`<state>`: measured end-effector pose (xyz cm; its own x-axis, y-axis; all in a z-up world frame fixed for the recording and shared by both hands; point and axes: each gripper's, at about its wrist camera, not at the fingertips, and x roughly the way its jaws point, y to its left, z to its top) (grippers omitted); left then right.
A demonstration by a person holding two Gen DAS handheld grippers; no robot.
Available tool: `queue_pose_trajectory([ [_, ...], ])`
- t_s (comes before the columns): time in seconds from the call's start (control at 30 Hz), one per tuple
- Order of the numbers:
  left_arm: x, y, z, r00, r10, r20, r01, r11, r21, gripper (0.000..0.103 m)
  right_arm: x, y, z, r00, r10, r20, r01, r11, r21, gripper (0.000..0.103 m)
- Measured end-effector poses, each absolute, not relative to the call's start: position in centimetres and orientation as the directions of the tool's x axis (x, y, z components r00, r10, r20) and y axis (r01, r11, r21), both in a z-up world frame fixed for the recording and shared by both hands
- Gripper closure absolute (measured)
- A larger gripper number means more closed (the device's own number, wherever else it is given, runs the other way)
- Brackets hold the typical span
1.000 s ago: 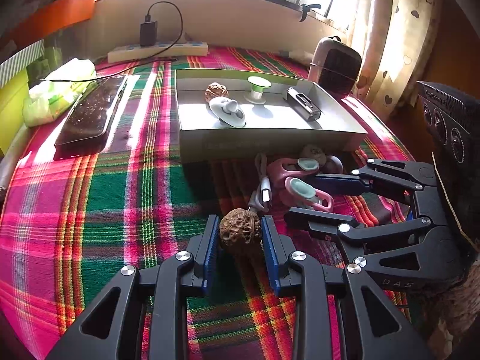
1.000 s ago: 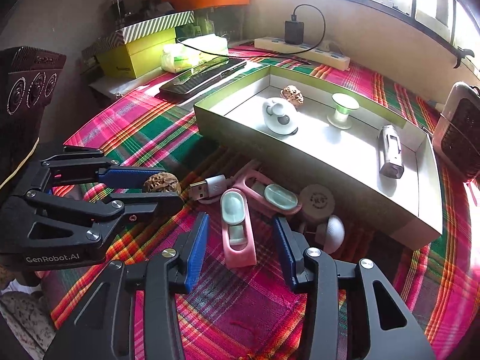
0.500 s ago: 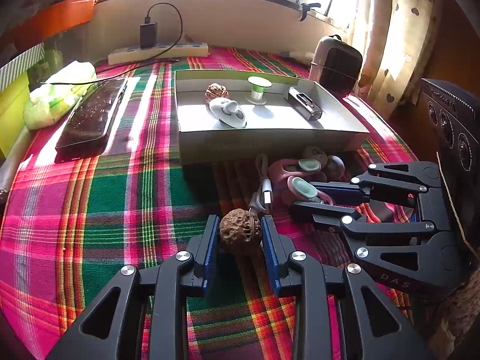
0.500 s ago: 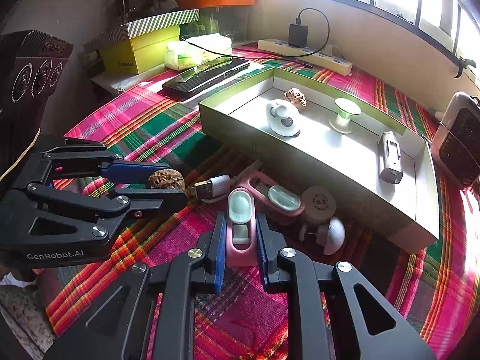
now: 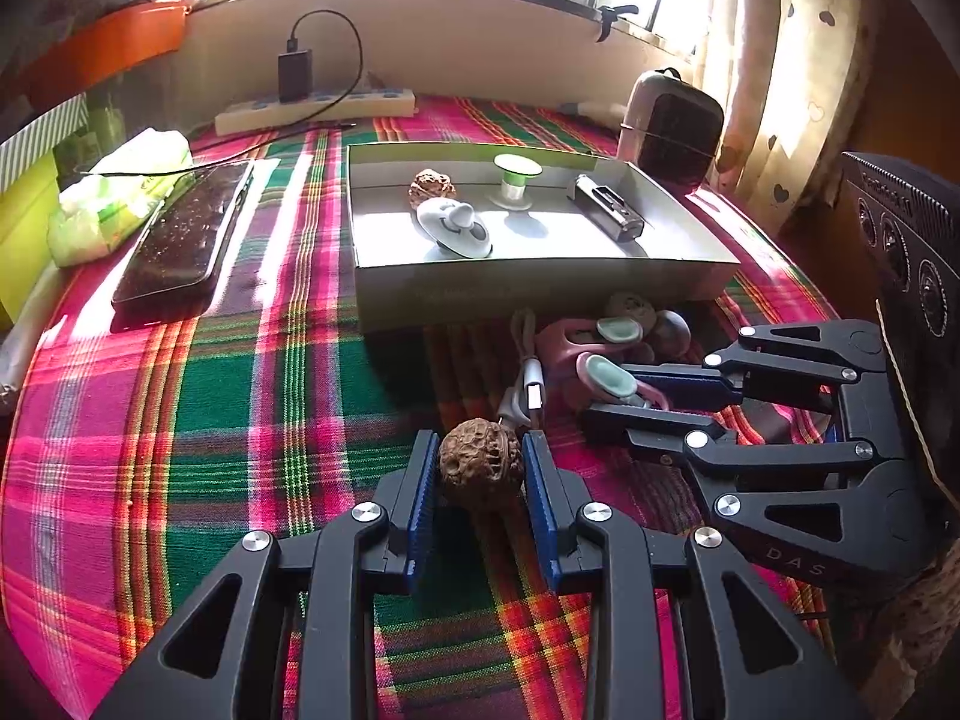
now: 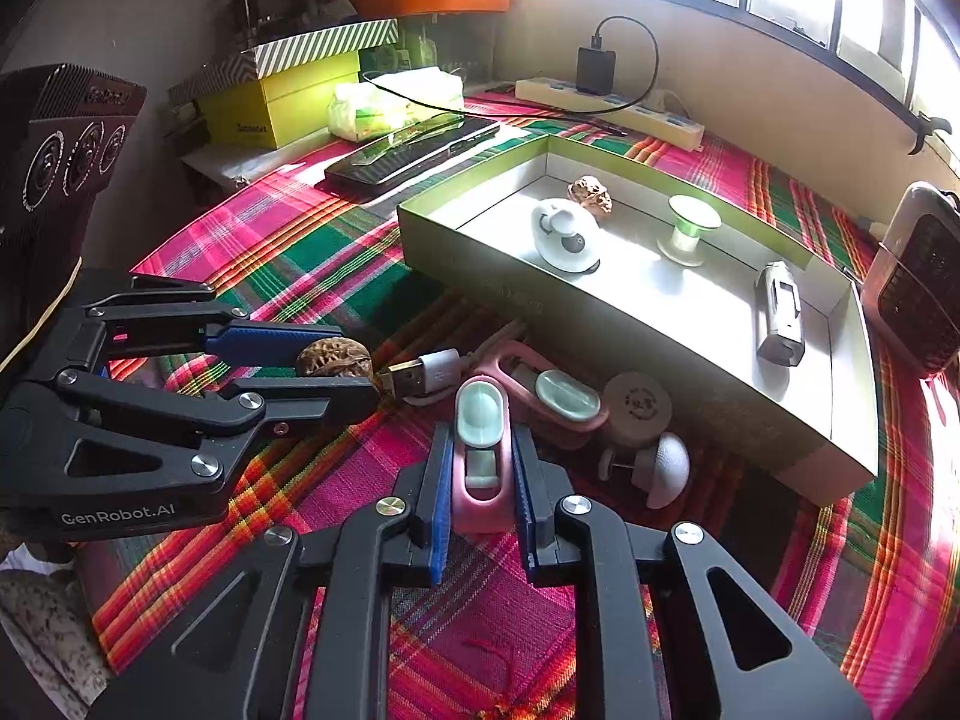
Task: Organize objects
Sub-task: 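Carry the walnut and pink clip over the white box with both tools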
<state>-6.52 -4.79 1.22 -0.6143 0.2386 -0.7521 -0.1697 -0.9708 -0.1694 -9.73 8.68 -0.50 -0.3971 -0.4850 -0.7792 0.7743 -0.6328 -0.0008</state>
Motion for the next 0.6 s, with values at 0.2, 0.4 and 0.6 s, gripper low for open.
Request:
queue_pose_trajectory([
  [0.2, -6.5, -4.8, 1.3, -0.616, 0.236, -0.751, -0.172, -0.971, -0.164, 0.077, -10.2, 9.5, -0.1, -0.397, -0.505, -0.767, 0.757, -0.652, 0.037, 0.085],
  [0.4, -6.4, -4.7, 1.9, -0.626, 0.243, -0.741, -0.181, -0.970, -0.165, 0.077, -10.4, 9.9, 0.2, -0.391, -0.521, -0.759, 0.750, -0.658, 0.066, 0.085],
  [0.6, -6.6, -4.6, 2.8, -0.642, 0.248, -0.726, -0.189, -0.968, -0.165, 0.077, -10.6, 10.8, 1.4, -0.386, -0.557, -0.735, 0.741, -0.662, 0.113, 0.085],
])
